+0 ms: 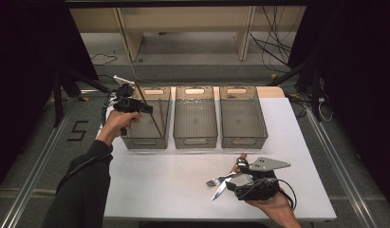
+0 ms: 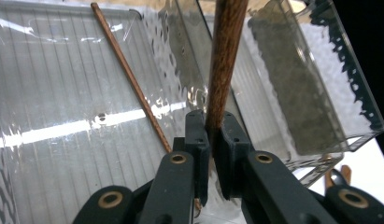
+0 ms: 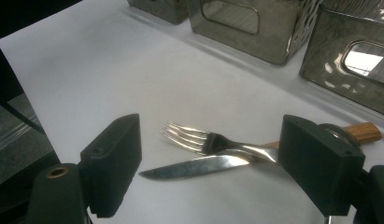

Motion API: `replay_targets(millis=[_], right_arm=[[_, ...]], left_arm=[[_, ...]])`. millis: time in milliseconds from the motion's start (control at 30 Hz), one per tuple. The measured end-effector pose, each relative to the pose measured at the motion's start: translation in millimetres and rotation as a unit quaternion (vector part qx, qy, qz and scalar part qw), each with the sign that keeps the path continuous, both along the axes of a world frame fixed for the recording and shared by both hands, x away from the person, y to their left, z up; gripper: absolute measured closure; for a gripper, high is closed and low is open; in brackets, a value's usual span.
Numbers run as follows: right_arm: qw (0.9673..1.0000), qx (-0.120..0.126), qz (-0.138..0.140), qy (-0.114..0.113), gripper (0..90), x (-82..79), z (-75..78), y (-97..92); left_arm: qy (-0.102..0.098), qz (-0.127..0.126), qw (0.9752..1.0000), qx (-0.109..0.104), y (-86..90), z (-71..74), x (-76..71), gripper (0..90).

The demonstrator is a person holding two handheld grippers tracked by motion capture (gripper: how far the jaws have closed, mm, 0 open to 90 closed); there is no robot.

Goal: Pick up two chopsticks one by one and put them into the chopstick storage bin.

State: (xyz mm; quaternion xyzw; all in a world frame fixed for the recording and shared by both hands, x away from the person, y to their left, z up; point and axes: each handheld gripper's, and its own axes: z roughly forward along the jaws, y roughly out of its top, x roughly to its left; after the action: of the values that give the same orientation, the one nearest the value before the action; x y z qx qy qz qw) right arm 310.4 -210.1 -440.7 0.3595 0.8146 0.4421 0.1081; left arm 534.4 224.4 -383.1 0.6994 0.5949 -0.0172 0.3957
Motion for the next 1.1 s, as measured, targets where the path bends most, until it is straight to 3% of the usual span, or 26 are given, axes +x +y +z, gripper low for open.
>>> replay_targets(millis=[333, 433, 600, 833, 1100], right_arm=[[1.0, -0.001, 0.0, 0.001, 22.3, -0.1, 0.4, -0.5], [1.0, -0.002, 0.001, 0.001, 22.4, -0.1, 0.4, -0.4], [1.0, -0.002, 0.001, 0.001, 22.4, -0.1, 0.3, -0.5], [1.0, -0.001, 0.0, -0.001, 22.4, -0.3, 1.3, -2.0], [0.9999, -0.005, -0.013, 0.0, 22.4, 1.6, 2.9, -6.9]], left_arm=[[-0.002, -0.002, 0.9999, 0.016, -7.2, -5.2, 0.9, 82.9], [-0.004, 0.0, 0.9998, 0.022, -10.2, -5.4, 1.9, 73.0], [-0.009, 0.008, 0.9992, 0.039, -17.2, -1.5, 2.7, 46.9], [-0.014, 0.01, 0.9992, 0.036, -20.0, 3.2, -3.2, 35.7], [-0.048, -0.014, 0.9986, 0.016, -29.8, 17.9, -26.7, 26.7]])
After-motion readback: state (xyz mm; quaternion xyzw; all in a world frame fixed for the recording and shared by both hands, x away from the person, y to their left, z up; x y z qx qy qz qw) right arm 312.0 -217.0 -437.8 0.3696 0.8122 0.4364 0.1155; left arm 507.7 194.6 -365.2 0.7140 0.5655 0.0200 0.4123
